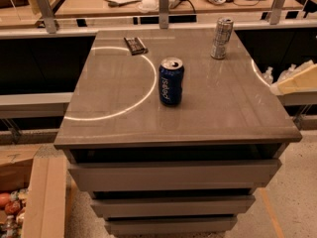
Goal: Move redbull can near rxbar chocolate
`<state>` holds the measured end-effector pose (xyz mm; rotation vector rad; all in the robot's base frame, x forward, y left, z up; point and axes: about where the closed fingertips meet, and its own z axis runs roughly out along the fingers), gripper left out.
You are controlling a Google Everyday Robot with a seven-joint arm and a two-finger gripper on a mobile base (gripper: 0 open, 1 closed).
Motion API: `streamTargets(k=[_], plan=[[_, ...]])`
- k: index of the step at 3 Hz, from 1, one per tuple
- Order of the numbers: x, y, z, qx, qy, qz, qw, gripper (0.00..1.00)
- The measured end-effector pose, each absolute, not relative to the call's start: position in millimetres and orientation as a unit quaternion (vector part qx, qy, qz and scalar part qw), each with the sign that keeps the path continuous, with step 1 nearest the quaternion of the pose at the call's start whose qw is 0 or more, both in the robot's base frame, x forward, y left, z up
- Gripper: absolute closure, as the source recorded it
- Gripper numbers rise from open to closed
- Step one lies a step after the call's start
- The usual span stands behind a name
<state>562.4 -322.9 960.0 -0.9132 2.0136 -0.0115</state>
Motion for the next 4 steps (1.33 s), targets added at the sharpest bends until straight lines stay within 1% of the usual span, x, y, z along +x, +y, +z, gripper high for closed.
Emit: streamTargets(k=[1,2,4], plan=[[592,-334,956,-0.318,0.812,0.008,0.49,0.0],[640,-334,951,-0.284,0.806,0.038,0.518,0.0],[648,-332,947,-0.269,0.807,0.046,0.524,0.0]])
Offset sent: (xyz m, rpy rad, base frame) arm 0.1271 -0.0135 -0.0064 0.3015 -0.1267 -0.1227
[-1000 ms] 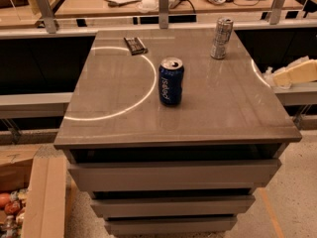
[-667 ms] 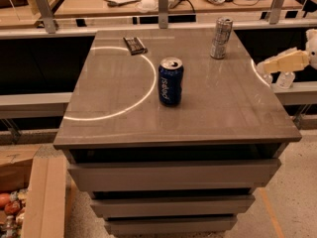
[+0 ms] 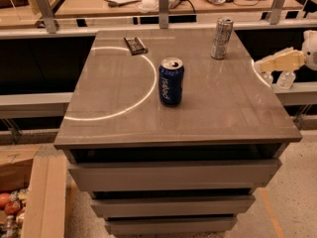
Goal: Move redbull can near rxbar chocolate
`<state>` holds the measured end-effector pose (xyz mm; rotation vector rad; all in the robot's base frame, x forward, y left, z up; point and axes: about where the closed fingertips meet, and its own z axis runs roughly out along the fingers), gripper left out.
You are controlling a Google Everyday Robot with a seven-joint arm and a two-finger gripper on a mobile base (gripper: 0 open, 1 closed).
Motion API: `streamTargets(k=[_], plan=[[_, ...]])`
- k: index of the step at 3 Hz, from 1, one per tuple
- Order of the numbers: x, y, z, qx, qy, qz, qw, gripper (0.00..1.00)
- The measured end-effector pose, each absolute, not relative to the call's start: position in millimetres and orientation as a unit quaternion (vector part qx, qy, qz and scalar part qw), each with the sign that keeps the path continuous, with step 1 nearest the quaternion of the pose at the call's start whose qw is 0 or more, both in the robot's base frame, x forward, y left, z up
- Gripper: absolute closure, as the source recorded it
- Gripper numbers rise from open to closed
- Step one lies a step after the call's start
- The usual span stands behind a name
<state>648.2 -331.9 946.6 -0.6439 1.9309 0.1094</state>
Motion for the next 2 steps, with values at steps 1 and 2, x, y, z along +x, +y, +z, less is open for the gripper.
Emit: streamTargets(k=[1,2], plan=[[673,-323,940,-0.263,0.8,0.057,0.536,0.0],[701,-305,928,-0.267,0.795,0.077,0.539,0.0]])
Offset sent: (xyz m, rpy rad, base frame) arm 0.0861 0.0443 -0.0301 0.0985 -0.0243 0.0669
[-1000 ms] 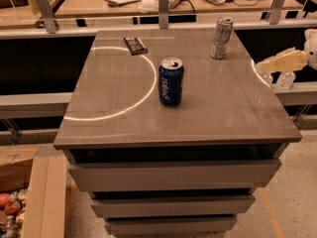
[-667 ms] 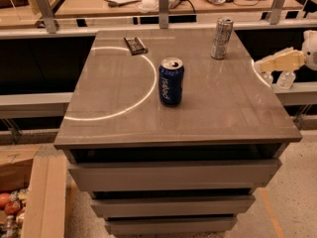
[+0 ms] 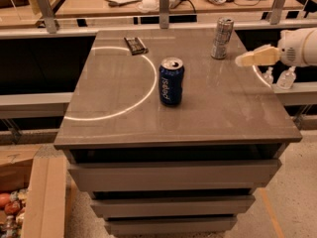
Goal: Move redbull can near rxbar chocolate
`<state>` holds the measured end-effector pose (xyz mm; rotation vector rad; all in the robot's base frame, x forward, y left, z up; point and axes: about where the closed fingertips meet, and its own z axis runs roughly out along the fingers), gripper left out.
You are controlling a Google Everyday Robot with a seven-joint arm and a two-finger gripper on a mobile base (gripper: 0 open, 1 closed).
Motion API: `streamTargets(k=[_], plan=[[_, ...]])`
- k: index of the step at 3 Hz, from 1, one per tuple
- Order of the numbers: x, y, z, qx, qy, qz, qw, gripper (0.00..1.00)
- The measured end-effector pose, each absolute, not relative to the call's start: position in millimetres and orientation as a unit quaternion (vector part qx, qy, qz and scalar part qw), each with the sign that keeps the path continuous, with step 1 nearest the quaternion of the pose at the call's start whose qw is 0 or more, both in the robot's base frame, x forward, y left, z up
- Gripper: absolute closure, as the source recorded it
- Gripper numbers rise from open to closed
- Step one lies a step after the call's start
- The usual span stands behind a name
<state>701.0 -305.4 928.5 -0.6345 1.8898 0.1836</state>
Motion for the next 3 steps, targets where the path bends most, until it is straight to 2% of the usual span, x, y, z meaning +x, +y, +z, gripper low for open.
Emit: streamTargets(k=[3], plan=[[783,-241,889,-0.289,0.762,0.128,0.566,0.0]])
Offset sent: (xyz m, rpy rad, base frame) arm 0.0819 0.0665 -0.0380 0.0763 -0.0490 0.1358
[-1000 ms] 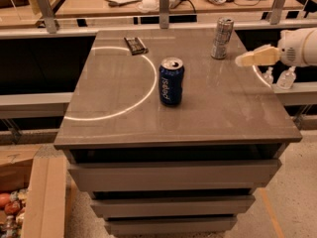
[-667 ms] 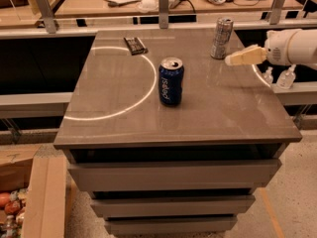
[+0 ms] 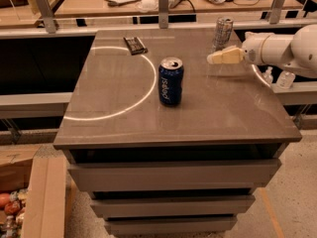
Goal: Move redbull can near rxbar chocolate
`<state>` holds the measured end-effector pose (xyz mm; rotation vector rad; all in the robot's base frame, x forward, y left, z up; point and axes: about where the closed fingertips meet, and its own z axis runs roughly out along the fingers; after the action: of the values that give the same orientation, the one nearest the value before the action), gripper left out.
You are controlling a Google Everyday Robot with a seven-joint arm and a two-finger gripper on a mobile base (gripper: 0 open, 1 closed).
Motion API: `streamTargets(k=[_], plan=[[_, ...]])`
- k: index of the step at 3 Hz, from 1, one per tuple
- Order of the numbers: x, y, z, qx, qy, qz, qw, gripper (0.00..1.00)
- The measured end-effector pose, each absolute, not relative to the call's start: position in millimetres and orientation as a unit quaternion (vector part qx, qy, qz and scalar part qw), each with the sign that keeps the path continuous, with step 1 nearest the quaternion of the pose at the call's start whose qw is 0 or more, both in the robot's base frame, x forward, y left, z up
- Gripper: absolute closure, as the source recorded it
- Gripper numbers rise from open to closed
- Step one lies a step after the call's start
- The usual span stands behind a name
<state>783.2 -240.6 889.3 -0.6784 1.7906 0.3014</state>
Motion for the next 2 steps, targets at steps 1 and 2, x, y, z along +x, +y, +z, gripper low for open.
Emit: streamTargets(k=[1,2], plan=[[808,-231,888,-0.272,0.751,0.133,0.587,0.0],[837,-223,889,-0.263,0.74,0.13,0.605,0.02]])
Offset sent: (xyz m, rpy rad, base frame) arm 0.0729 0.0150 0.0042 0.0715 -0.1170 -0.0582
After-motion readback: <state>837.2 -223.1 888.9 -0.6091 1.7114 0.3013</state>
